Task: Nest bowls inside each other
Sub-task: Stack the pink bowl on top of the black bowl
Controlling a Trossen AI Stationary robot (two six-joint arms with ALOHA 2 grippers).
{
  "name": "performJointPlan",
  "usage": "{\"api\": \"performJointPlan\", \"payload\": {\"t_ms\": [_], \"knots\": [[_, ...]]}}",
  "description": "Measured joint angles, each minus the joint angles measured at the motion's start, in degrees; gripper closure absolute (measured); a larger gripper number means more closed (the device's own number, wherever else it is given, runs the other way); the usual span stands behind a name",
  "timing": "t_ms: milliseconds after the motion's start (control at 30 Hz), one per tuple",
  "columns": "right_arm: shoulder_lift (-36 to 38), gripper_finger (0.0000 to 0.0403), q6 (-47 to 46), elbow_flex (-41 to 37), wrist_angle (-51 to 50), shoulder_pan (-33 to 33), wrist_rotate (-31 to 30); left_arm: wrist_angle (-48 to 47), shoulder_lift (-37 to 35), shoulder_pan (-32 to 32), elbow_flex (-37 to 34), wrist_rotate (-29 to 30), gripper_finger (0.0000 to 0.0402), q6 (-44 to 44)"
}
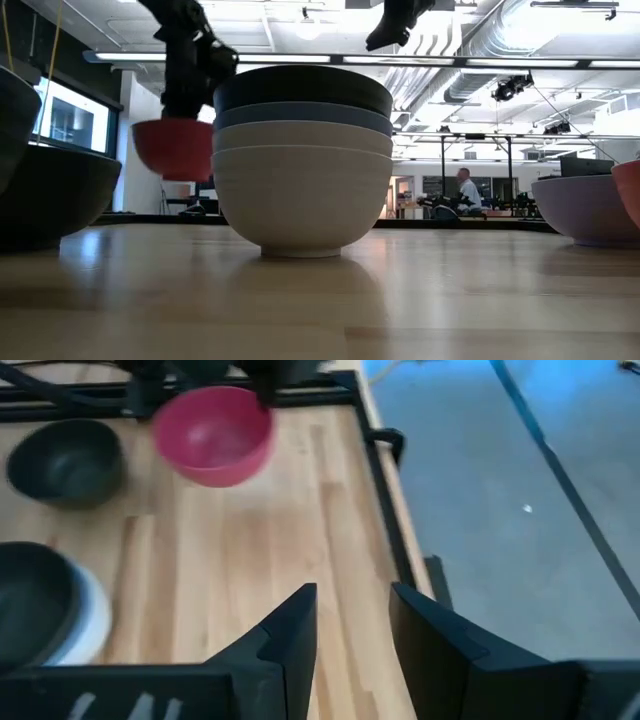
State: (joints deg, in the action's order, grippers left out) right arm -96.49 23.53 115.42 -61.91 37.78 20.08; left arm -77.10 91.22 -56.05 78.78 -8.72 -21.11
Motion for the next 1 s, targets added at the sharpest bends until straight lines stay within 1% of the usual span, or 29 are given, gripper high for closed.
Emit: {"api": "performJointPlan", "payload": {"t_ms": [167, 267, 400, 600, 800, 1000], "knots": [[0.0, 0.0284, -0.4, 0.0, -0.1, 3.4, -1.8, -2.9, 0.0, 5.1, 4.6, -0.1, 0.0401, 1.5], [0.0, 0.0284, -1.9, 0.0, -0.1, 5.8, -3.7, -4.3, 0.0, 8.0, 7.8, -1.3, 0.0401, 2.6], [0.1, 0.0284, -3.0, 0.0, -0.1, 8.4, -3.9, -5.7, 0.0, 11.8, 12.3, -2.6, 0.0401, 4.1], [0.0, 0.0284, -2.9, 0.0, -0.1, 10.0, -3.8, -6.4, 0.3, 18.5, 18.1, -2.7, 0.0401, 5.9], [-0.7, 0.0284, -2.5, -0.1, 0.1, 11.3, -3.5, -8.7, 4.2, 25.5, 25.4, -2.8, 0.0401, 7.3], [-1.8, 0.0284, -2.5, -0.1, 0.1, 12.0, -3.0, -11.4, 11.5, 31.7, 35.4, -2.6, 0.0401, 6.9]]}}
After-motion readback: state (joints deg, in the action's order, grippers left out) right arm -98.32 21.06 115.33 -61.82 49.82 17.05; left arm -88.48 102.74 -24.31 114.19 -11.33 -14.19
